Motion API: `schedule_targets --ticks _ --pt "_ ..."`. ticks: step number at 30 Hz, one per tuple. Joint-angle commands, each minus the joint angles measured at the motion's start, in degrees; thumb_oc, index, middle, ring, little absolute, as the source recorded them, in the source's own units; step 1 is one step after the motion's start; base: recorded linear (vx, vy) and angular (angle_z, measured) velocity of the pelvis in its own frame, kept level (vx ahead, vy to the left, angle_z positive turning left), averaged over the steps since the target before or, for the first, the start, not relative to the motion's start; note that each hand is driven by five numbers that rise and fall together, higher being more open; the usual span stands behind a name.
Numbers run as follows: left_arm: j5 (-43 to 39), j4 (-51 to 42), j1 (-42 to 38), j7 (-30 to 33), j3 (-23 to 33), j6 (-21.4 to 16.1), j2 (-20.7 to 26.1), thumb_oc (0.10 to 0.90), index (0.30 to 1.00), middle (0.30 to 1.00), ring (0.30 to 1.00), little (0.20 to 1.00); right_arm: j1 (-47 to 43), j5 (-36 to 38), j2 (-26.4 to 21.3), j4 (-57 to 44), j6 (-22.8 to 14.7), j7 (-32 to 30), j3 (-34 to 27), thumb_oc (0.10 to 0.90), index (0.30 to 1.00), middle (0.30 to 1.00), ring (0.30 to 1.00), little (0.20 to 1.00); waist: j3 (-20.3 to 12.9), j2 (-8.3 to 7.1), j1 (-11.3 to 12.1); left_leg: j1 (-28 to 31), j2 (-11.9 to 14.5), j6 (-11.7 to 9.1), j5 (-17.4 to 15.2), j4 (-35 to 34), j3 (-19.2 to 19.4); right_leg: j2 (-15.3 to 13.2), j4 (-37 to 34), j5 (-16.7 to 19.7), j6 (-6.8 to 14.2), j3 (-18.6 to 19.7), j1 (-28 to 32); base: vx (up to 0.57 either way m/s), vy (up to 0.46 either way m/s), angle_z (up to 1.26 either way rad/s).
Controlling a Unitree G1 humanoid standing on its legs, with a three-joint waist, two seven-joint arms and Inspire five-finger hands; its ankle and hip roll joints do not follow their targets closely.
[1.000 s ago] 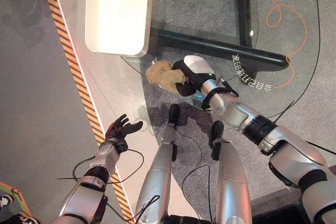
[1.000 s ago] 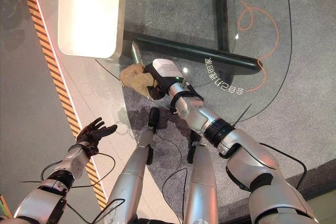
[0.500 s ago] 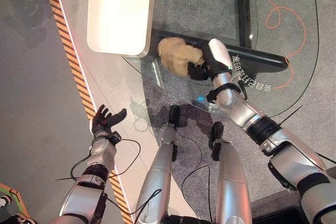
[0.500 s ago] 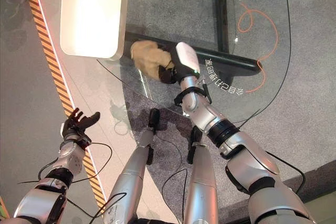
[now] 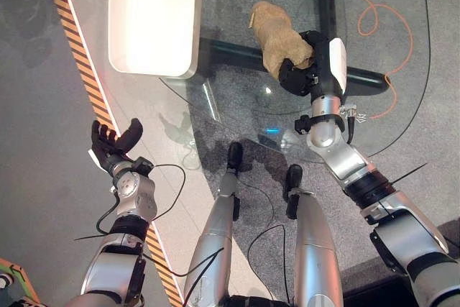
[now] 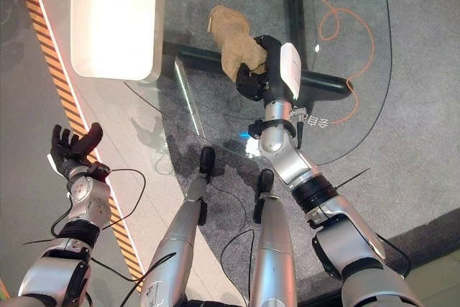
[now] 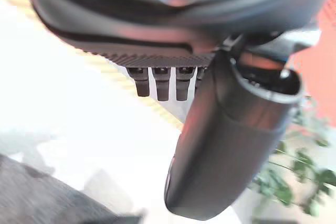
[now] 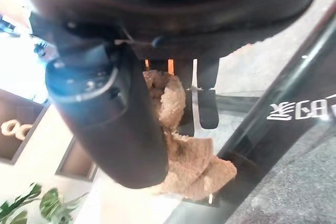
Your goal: Wipe the table with a cloth and put it in the basket.
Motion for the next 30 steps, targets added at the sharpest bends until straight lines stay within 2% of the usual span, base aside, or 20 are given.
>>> schedule_targets --ticks 1,7,12,14,21,23,24,30 --pt "6.7 -3.2 -1.3 4.3 4.5 -8.5 3.1 0.800 0.900 0.900 0.900 0.900 -3.4 -5.4 0.8 -10.3 -10.0 -4.0 -5.1 0.100 0.300 0.300 0.300 0.200 -1.4 -2.30 -0.5 0.1 -1.9 3.0 -10.4 9.5 1.2 -1.3 -11.9 8.5 3.2 0.4 2.2 0.00 -0.001 -0.04" --pt "8.4 -12.2 -2.0 1.3 4.5 -10.7 0.5 0.800 0.900 0.900 0.900 0.900 -1.8 -7.8 0.8 -16.0 -13.1 -3.2 -9.4 0.100 0.300 0.300 0.300 0.200 -1.4 -2.37 -1.1 -0.3 -1.8 2.9 -10.8 9.9 1.7 -1.3 -12.1 8.5 3.4 0.7 2.1 0.00 0.000 0.00" --pt "9.1 -20.4 -1.4 -2.2 3.7 -9.6 -0.9 0.800 0.900 0.900 0.900 0.900 -0.6 -8.8 1.7 -19.9 -14.7 -1.4 -12.0 0.100 0.300 0.300 0.300 0.200 -1.4 -2.50 -1.3 -0.7 -1.8 2.9 -10.9 10.0 1.8 -1.3 -12.6 8.9 3.6 0.9 2.0 0.00 0.000 0.00" --pt "7.9 -23.3 -1.1 -6.1 3.3 -9.3 -1.2 0.800 0.900 0.900 0.900 0.900 0.0 -9.3 2.2 -21.2 -15.9 -0.7 -12.7 0.100 0.300 0.300 0.300 0.200 -1.4 -2.61 -1.4 -0.8 -1.8 3.0 -10.9 9.9 1.8 -1.3 -12.9 9.0 3.8 1.0 2.1 0.00 0.000 0.00" --pt "4.2 -30.0 -0.6 -15.3 2.4 -6.8 -1.2 0.800 0.900 0.900 0.900 0.900 1.0 -9.9 3.2 -24.0 -18.8 1.7 -14.0 0.100 0.300 0.300 0.300 0.200 -1.4 -2.92 -1.6 -1.0 -1.7 3.0 -10.6 9.5 2.1 -1.2 -14.1 10.0 4.0 1.0 2.3 0.00 0.000 0.00" --pt "3.6 -30.3 -0.6 -16.1 2.4 -6.2 -1.1 0.800 0.900 0.900 0.900 0.900 1.0 -9.8 3.2 -24.1 -18.9 1.8 -14.0 0.100 0.300 0.300 0.300 0.200 -1.4 -2.94 -1.6 -0.9 -1.7 2.9 -10.7 9.5 2.1 -1.2 -14.1 10.0 4.0 1.0 2.4 0.00 0.000 0.00" --pt "1.0 -31.4 -0.7 -19.7 2.2 -4.4 -0.6 0.800 0.900 0.900 0.900 0.900 1.0 -9.5 2.9 -24.7 -19.5 2.6 -14.0 0.100 0.300 0.300 0.300 0.200 -1.4 -2.95 -1.7 -0.7 -1.6 3.0 -10.7 9.3 2.3 -1.2 -14.3 10.1 4.1 1.0 2.5 0.00 0.000 0.00" --pt "-5.4 -33.0 -1.7 -26.0 1.0 -1.9 -0.1 0.800 0.900 0.900 0.900 0.900 0.3 -8.0 2.7 -25.6 -21.1 4.9 -13.3 0.100 0.300 0.300 0.300 0.200 -1.4 -3.00 -2.1 -0.5 -1.4 2.8 -10.6 8.9 2.6 -1.2 -14.8 10.3 4.3 1.2 2.9 0.00 0.000 0.00"
